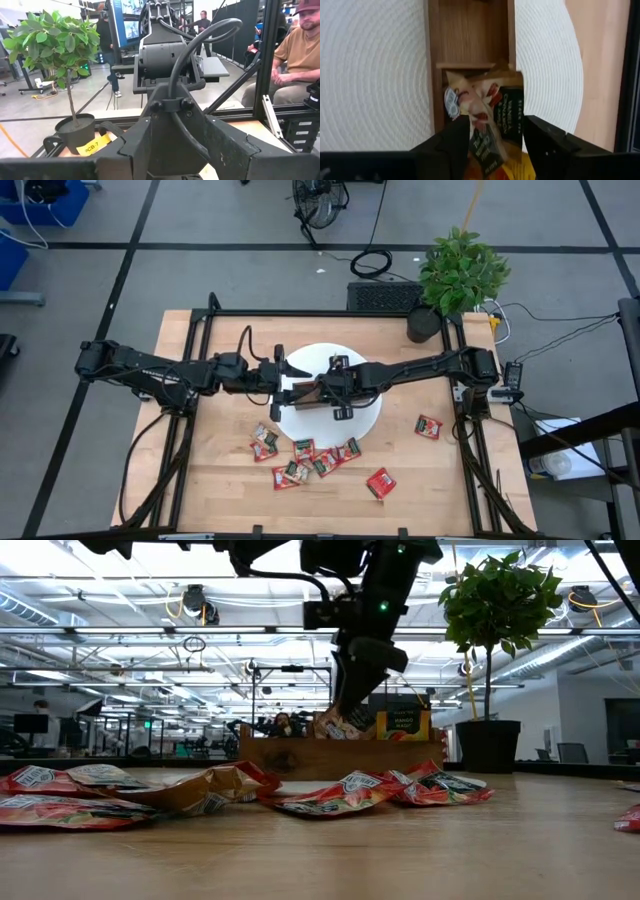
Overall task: Pick & Place Tea
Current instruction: Put the brown tea bag into the middle section of the wooden organizer
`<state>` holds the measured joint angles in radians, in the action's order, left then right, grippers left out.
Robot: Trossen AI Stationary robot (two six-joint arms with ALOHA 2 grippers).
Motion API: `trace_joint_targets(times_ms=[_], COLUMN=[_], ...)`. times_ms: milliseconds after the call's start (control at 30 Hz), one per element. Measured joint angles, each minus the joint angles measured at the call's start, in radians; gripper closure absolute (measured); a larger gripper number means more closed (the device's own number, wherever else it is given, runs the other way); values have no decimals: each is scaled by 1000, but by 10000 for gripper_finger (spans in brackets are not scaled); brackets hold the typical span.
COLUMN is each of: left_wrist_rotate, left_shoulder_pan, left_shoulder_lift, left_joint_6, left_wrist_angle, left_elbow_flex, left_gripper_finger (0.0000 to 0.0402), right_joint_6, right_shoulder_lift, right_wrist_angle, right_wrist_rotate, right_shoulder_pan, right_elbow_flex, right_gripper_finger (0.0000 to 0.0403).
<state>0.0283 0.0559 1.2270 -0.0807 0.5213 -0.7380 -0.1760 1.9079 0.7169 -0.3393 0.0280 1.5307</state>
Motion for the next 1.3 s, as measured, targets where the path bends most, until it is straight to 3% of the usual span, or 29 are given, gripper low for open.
trace_joint_targets(times_ms=[333, 533, 667, 833, 1000, 1100, 1200, 1300], left_wrist_rotate=[0, 21, 66, 96, -27, 29, 70, 66], left_shoulder_pan=[0, -2, -5, -28, -46, -46, -47, -46], left_shoulder_lift=[-3, 3, 11, 53, 141, 198, 271, 346], left_joint_6=[3, 6, 57, 197, 226, 276, 356, 377], left_wrist_angle=[-35, -103, -180, -233, -208, -181, -235, -389], left_elbow_flex=[-3, 3, -1, -1, 1, -14, -70, -186], left_gripper_finger=[220, 220, 220, 220, 220, 220, 220, 220], right_joint_6=[-23, 71, 165, 184, 141, 136, 115, 82], right_shoulder_lift=[-86, -246, -389, -639, -890, -1017, -1124, -1200], right_wrist_angle=[-23, 36, 52, -175, -503, -669, -824, -935], right_wrist_rotate=[-6, 4, 79, 108, 105, 108, 105, 106], right_shoulder_pan=[22, 56, 84, 143, 170, 171, 170, 171], right_elbow_flex=[-2, 1, -63, -317, -634, -807, -949, -1052], right_gripper_finger=[229, 230, 230, 230, 230, 230, 231, 231])
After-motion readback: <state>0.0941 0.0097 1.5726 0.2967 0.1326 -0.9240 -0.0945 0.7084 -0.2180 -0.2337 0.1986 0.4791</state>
